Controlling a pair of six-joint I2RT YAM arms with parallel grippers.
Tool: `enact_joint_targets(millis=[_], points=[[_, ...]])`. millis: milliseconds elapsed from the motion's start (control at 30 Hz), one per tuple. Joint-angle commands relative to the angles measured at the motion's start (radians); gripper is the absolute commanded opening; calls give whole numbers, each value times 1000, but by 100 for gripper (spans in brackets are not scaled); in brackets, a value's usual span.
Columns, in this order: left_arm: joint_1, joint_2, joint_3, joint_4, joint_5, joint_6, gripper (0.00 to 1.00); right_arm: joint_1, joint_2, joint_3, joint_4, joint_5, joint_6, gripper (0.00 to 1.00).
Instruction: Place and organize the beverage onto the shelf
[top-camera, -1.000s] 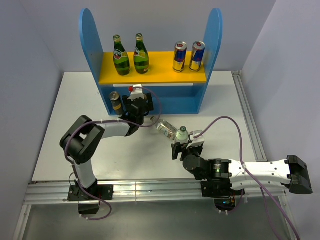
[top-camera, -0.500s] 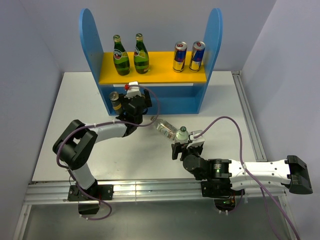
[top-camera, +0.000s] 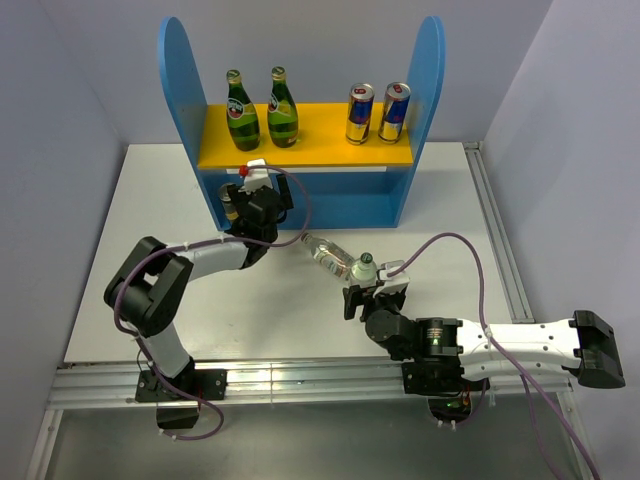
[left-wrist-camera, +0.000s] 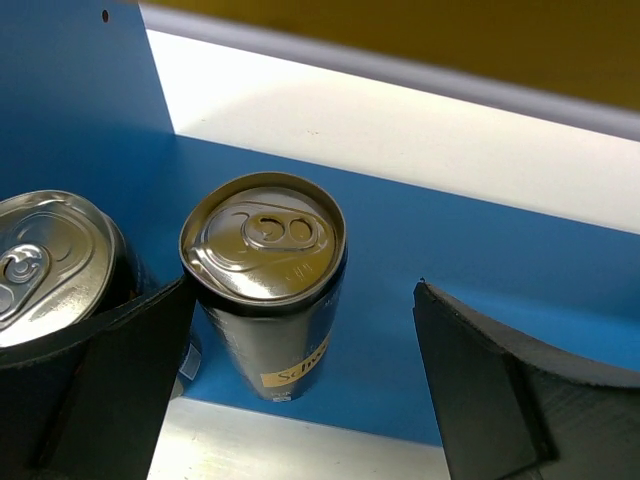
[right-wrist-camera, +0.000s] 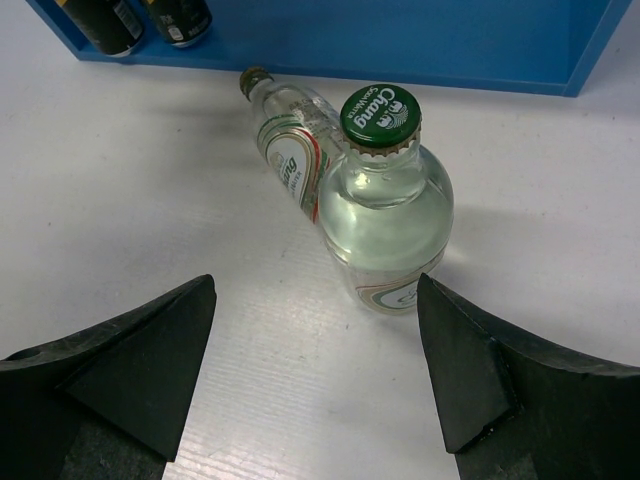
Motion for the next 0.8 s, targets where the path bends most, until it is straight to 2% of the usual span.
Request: enact_joint_targets(millis=[0, 500, 667, 767], points=[[0, -26, 2, 27, -7, 23, 97, 8, 9, 28, 26, 28, 0, 88], [-21, -136, -27, -39, -32, 6, 97, 8, 35, 39, 21, 31, 2, 88], [-61, -187, -17, -82, -62, 2, 97, 8, 36, 39, 21, 32, 3, 88], [-109, -237, 5, -167, -102, -19, 98, 7, 35, 39, 20, 32, 5, 88]])
